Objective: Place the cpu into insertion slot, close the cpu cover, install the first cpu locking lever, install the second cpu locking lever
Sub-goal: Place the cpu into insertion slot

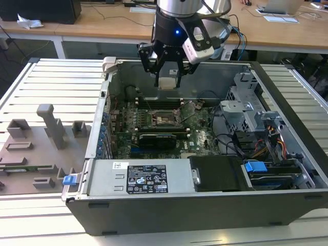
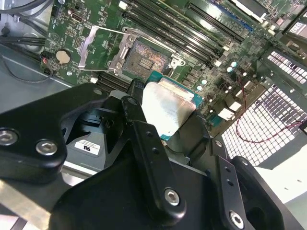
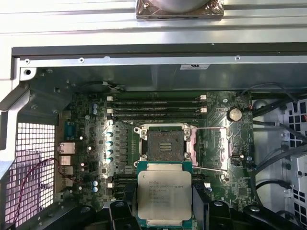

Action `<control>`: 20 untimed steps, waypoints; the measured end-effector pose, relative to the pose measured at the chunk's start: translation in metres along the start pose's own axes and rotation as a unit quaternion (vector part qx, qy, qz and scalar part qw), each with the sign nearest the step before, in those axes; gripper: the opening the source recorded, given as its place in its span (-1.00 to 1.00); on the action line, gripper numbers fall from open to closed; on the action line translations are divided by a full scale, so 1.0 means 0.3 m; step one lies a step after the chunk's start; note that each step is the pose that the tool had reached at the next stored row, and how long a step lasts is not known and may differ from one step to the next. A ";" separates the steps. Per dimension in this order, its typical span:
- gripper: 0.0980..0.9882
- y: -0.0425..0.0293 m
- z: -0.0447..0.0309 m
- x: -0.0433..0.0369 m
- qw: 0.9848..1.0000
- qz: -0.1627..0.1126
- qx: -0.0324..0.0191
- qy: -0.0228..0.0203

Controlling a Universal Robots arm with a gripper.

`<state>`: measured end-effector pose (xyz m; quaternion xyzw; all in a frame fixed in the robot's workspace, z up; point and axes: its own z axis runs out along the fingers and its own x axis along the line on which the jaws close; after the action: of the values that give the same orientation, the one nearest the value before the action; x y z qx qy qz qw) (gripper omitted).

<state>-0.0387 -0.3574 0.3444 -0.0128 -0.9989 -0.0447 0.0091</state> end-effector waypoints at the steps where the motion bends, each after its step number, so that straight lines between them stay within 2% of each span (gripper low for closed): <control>1: 0.00 0.000 0.001 0.000 1.000 0.000 0.000 0.000; 15: 0.00 -0.003 0.033 -0.001 1.000 0.000 0.000 0.000; 20: 0.00 -0.005 0.051 -0.001 1.000 0.000 0.000 0.000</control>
<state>-0.0387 -0.3574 0.3289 -0.0128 -0.9989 -0.0448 0.0091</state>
